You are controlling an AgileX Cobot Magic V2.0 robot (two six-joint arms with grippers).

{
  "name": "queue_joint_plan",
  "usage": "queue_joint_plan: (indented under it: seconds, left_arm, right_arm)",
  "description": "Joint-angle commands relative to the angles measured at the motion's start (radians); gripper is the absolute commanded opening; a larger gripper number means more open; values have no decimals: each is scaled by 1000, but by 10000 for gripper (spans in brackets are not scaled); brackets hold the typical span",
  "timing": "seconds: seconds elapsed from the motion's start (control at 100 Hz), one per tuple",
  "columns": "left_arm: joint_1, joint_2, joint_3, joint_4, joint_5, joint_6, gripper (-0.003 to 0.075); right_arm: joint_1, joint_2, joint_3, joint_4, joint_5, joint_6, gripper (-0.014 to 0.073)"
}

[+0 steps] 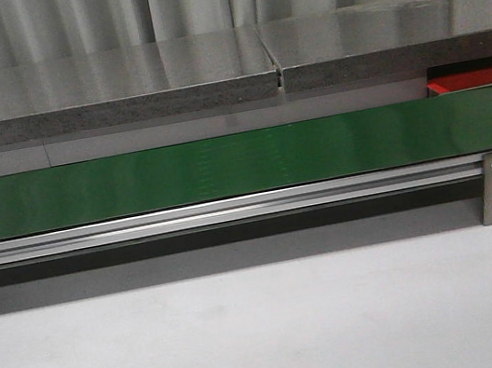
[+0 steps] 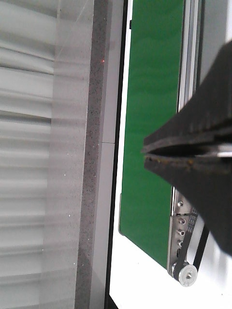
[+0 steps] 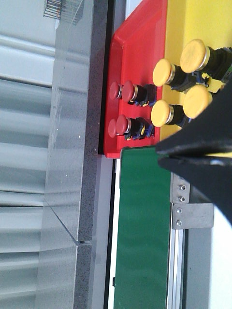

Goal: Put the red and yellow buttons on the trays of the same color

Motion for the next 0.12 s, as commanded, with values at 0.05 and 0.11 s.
queue_joint_plan:
  seconds: [0.05,0.11]
  left_arm:
    - [-2,-38,33,0,-87,-10,-19]
    - [-2,-38,33,0,-87,-10,-19]
  right_arm:
    - [-5,-17,-10,-8,-82,0,-67]
    - [-5,-17,-10,-8,-82,0,-67]
